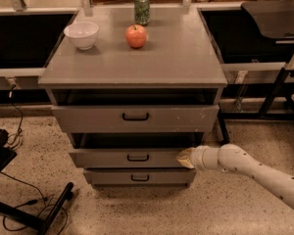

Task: Close middle drawer

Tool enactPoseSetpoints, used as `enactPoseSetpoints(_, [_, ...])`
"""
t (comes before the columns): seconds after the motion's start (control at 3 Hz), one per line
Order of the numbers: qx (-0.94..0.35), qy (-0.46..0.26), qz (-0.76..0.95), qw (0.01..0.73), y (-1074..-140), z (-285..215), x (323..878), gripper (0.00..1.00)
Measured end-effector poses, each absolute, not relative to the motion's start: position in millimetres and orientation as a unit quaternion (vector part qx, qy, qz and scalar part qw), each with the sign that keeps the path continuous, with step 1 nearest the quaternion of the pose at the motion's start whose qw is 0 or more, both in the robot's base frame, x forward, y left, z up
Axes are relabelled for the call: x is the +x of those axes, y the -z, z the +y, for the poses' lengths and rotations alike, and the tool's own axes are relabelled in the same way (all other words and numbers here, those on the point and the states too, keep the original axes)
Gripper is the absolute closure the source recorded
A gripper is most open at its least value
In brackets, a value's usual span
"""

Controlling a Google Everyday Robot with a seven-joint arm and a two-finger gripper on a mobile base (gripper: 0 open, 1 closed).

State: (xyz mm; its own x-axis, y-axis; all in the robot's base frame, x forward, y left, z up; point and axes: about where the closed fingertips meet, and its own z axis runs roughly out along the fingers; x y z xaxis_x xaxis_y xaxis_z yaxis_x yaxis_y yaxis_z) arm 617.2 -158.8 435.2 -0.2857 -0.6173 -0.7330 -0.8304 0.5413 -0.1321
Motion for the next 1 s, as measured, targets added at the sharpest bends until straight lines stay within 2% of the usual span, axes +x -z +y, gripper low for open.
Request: enactPoseSetpoints(1.0, [-0.458,-0.139,0.790,0.383,-435.2,-158.7,617.2,0.11])
